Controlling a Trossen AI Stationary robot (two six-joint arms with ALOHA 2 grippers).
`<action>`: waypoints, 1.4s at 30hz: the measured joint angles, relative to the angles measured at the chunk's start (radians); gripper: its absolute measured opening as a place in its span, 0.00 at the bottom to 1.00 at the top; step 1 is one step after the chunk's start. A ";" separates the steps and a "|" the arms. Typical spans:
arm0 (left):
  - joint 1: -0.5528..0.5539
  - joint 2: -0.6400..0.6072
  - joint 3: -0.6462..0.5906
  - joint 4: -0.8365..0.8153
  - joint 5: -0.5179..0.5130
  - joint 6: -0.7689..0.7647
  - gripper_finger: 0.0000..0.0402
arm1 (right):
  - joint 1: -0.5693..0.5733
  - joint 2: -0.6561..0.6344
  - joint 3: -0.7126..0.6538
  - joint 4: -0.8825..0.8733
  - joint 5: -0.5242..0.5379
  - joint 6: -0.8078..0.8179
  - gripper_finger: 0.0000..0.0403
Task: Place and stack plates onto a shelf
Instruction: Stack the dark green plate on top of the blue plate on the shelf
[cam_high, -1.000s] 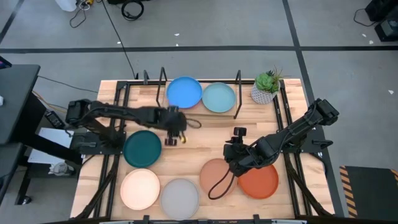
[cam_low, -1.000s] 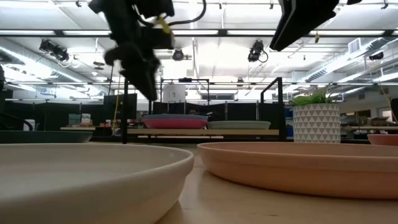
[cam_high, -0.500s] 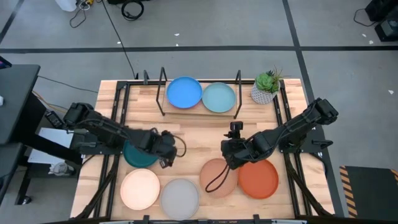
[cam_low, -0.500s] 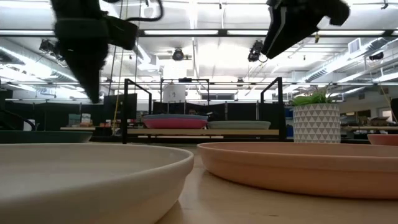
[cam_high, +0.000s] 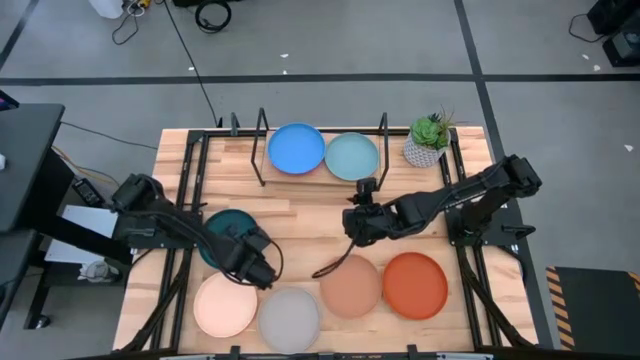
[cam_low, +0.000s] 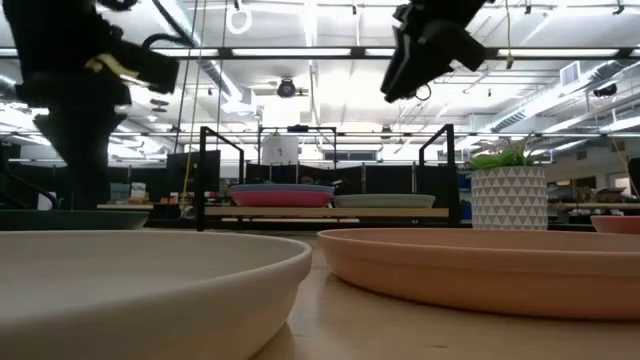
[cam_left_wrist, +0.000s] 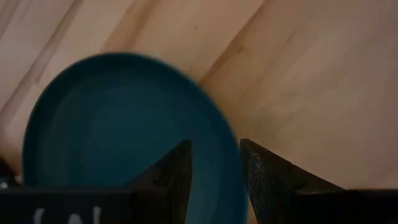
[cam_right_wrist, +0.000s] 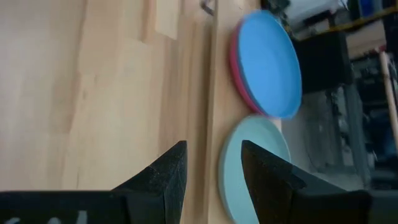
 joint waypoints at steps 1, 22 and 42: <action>-0.003 0.009 0.000 -0.001 0.001 -0.010 0.35 | -0.006 0.000 -0.002 0.016 -0.018 -0.023 0.39; -0.021 0.035 0.000 0.014 0.096 -0.139 0.35 | -0.170 0.000 -0.016 0.315 -0.298 -0.344 0.39; -0.020 0.035 0.000 0.040 0.100 -0.208 0.35 | -0.296 0.000 -0.016 0.484 -0.505 -0.507 0.39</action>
